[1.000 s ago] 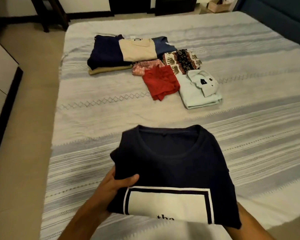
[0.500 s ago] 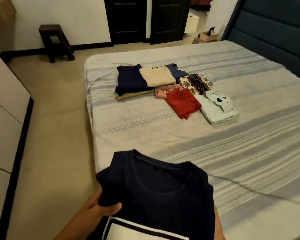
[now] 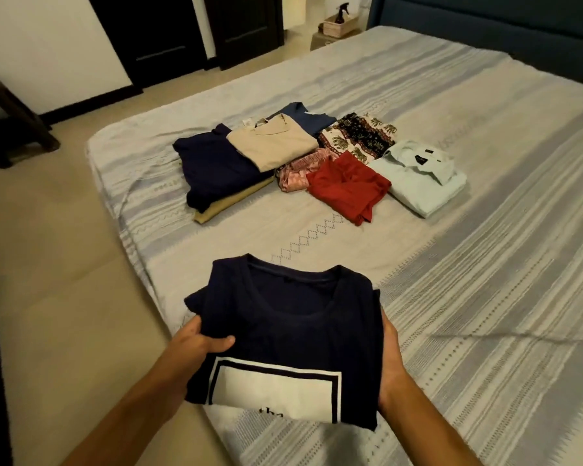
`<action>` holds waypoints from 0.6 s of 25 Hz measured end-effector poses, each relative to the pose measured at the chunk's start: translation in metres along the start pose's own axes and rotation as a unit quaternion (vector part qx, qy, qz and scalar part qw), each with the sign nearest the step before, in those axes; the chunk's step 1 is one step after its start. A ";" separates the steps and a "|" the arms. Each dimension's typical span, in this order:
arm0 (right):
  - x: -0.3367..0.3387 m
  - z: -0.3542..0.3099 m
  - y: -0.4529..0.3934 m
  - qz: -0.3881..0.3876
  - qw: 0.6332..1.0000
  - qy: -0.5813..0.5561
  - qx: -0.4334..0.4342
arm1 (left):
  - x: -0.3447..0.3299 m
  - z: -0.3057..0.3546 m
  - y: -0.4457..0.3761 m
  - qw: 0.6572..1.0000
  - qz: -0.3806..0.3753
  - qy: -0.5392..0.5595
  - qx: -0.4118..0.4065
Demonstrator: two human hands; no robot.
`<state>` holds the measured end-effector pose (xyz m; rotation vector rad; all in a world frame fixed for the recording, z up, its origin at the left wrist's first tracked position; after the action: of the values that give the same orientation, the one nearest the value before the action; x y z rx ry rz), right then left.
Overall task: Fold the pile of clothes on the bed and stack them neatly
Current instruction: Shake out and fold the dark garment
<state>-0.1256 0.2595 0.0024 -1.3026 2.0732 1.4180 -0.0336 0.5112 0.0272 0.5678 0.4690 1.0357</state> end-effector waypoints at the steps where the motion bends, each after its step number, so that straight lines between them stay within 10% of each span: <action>1: -0.005 0.000 -0.013 0.015 1.000 -0.003 0.003 | 0.012 0.008 -0.024 1.000 -0.013 -0.017 0.014; 15: -0.206 -0.041 -0.229 -0.011 0.998 0.059 0.036 | 0.193 0.254 -0.256 0.987 -0.134 -0.091 0.003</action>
<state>0.1804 0.3067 0.0290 -1.4066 2.1565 1.2728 0.3749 0.5291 0.0389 0.5811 0.3737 0.7192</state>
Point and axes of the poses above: each hand's wrist, its own y-axis away from the middle knuckle, its own x-axis out of the back of the hand, z = x × y, the point moved 3 cm from there along -y, towards the middle knuckle, and after that the axes turned 13 degrees about -z, right-handed, at the moved point
